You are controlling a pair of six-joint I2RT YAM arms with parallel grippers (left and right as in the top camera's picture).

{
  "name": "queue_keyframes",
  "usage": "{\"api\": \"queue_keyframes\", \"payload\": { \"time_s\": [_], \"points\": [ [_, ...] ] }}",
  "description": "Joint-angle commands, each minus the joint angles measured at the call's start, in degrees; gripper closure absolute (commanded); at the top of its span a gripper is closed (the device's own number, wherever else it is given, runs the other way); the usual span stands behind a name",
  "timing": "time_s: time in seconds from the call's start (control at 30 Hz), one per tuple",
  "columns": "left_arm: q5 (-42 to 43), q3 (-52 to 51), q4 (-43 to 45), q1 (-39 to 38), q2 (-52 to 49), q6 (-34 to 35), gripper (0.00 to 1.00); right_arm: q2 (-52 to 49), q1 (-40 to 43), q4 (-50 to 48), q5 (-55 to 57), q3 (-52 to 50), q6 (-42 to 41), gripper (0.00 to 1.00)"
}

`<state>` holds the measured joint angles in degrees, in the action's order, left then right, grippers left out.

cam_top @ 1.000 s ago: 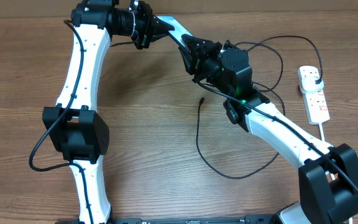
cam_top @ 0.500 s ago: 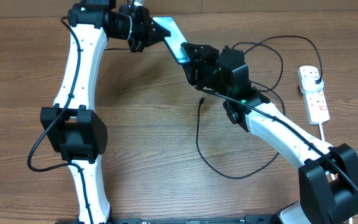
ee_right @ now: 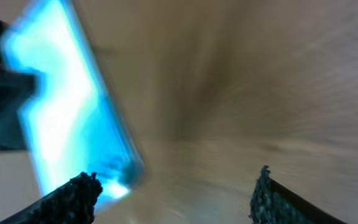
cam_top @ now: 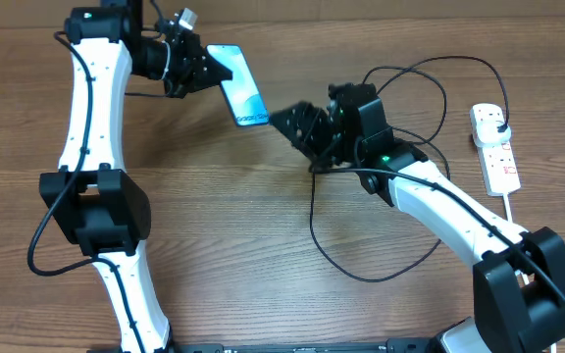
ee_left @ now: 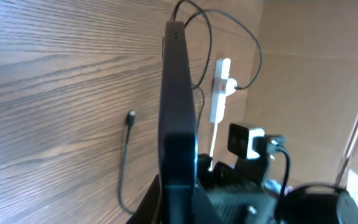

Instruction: Plug charger to phone and switch on socket

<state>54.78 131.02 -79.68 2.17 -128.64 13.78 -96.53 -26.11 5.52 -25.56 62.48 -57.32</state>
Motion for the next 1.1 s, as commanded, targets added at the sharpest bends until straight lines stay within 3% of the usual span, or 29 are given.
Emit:
{"api": "queue_keyframes", "payload": {
  "time_s": [0.0, 0.2, 0.37, 0.63, 0.77, 1.07],
  "points": [
    [1.79, 1.46, -1.44, 1.77, 2.01, -9.01, 0.96, 1.70, 2.01, 5.11, -1.55, 1.03, 13.22, 0.18],
    [3.10, 1.46, -3.45, 3.89, 2.01, -12.50, 0.96, 1.70, 4.35, 11.67, -1.60, 1.03, 21.53, 0.19],
    [6.84, 1.46, -3.08, 4.42, 2.01, -12.96, 0.96, 1.70, 5.92, 16.85, -3.21, 1.73, 24.63, 0.27],
    [16.31, 1.46, -1.33, 4.63, 2.01, -12.87, 0.96, 1.16, 6.05, 33.97, 5.68, 12.39, 31.45, 0.31],
    [17.25, 1.46, -0.37, 5.05, 2.01, -8.85, 0.96, -0.87, 6.03, 37.42, 7.96, 16.98, 32.13, 0.39],
    [17.25, 1.46, 0.83, 6.75, 2.01, -4.28, 0.96, -9.18, 6.69, 42.51, 10.14, 24.72, 32.13, 0.42]
  ]
}}
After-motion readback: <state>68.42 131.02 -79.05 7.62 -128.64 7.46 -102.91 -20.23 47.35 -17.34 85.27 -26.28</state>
